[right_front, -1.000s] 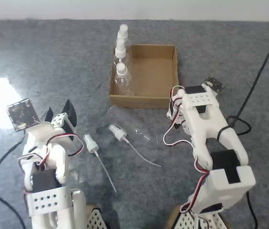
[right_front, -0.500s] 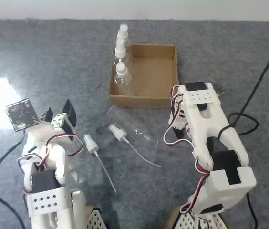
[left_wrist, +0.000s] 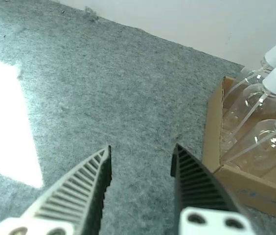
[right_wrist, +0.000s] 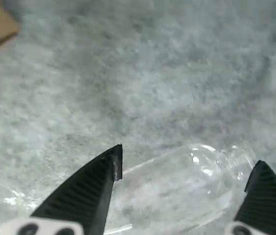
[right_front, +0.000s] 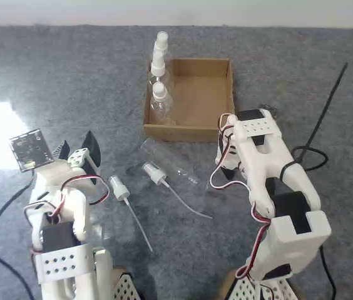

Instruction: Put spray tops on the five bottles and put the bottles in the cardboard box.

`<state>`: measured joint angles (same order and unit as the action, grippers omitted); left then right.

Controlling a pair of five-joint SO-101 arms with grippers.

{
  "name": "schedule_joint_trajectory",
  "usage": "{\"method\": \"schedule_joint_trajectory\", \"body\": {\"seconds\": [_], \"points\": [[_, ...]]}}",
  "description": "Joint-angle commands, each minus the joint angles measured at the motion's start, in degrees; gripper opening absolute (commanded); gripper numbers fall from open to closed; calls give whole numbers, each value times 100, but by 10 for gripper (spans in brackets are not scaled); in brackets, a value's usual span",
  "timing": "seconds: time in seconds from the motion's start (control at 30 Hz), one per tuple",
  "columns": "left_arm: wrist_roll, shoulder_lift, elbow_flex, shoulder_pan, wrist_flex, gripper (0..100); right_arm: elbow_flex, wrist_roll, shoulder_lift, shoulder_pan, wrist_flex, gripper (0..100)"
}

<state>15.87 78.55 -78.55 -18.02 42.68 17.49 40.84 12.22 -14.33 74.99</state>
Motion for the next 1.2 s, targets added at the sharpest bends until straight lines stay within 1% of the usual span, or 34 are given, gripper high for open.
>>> {"method": "schedule_joint_trajectory", "body": {"seconds": [0.0, 0.13, 0.23, 0.57, 0.63, 0.8, 0.93, 1.0, 1.17], "points": [[-53, 70, 31, -18, -193, 187, -431, -369, -242, -4, -48, 362], [-53, 70, 31, -18, -193, 187, -633, -431, -831, -40, 365, 362], [-53, 70, 31, -9, -193, 187, -607, -440, -1332, -48, 426, 362], [-53, 70, 31, -18, -193, 187, 396, -404, -2730, -101, 426, 362], [-53, 70, 31, -9, -193, 187, 642, -404, -3002, -224, 426, 362], [-62, 70, 31, -9, -193, 187, 1363, -387, -3565, -787, 365, 362], [-62, 70, 31, -9, -193, 187, 1591, 123, -3591, -1077, 321, 364], [-62, 70, 31, -9, -193, 187, 1644, 352, -3477, -1103, 180, 363], [-62, 70, 31, -9, -193, 187, 1908, 826, -3002, -1068, -743, 363]]}}
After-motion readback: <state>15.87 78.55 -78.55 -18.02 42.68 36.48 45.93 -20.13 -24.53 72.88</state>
